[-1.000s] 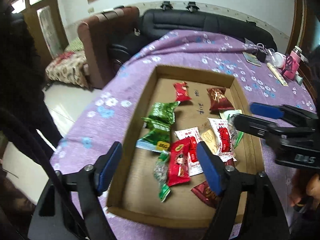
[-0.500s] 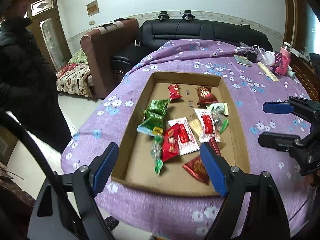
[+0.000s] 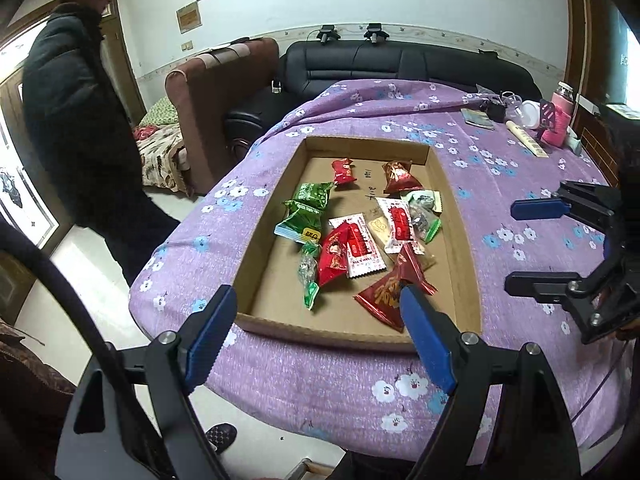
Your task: Organize snacks
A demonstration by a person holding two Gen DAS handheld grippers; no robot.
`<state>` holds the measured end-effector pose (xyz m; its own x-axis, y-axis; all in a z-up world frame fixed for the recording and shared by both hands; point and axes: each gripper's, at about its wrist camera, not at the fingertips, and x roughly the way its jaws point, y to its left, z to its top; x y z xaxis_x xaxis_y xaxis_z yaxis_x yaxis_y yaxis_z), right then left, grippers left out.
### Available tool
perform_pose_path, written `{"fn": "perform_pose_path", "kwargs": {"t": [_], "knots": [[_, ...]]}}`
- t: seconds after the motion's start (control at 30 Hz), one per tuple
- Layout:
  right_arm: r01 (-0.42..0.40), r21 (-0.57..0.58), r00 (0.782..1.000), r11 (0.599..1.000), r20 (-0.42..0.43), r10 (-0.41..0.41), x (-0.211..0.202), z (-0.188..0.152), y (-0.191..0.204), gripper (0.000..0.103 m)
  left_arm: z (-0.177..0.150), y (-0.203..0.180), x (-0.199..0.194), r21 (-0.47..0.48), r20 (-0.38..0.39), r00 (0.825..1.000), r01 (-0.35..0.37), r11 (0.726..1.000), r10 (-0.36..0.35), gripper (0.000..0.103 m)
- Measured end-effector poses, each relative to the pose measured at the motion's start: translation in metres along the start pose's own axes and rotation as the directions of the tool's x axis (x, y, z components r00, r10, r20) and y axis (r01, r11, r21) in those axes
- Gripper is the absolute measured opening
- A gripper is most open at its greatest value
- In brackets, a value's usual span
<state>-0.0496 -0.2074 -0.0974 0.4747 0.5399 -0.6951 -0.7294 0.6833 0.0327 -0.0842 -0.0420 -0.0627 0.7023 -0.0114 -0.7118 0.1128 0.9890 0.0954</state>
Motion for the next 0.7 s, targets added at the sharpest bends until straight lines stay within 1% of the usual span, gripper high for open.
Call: {"fn": "perform_pose_path", "kwargs": {"t": [0.3,0.7], "knots": [[-0.010,-0.047,1.000,0.999,-0.008,0.009,0.001,0.007,0.010,0.084,-0.002,-0.002,-0.004,0.012,0.003,1.000,0.002,1.000,-0.002,0.084],[-0.030,-0.088,0.999,0.996,-0.034,0.027,0.009,0.015,0.020,0.084,-0.004,-0.006,0.000,0.020,-0.016,1.000,0.015,1.000,-0.015,0.084]]}}
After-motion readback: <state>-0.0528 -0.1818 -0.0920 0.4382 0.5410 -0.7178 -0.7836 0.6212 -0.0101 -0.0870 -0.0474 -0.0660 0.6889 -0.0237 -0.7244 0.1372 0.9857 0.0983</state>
